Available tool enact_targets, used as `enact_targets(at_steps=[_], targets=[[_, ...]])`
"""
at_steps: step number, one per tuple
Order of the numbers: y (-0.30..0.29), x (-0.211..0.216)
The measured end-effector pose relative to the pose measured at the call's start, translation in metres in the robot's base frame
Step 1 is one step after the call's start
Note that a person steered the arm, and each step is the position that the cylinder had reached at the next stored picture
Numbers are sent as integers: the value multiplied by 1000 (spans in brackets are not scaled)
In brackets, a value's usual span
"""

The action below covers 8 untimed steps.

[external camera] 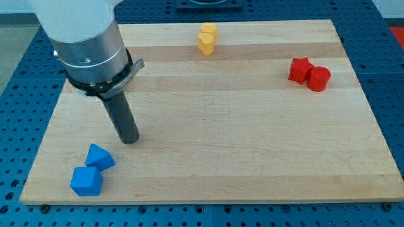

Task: Point your arm towards the right the board

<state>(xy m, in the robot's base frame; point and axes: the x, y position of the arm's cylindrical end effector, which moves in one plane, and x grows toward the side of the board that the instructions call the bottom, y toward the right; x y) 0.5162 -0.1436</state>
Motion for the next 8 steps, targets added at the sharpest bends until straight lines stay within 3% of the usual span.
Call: enact_targets(at_steps=[2,4,7,8], targets=[[8,-3],[256,-9],[385,-10],[385,-10]])
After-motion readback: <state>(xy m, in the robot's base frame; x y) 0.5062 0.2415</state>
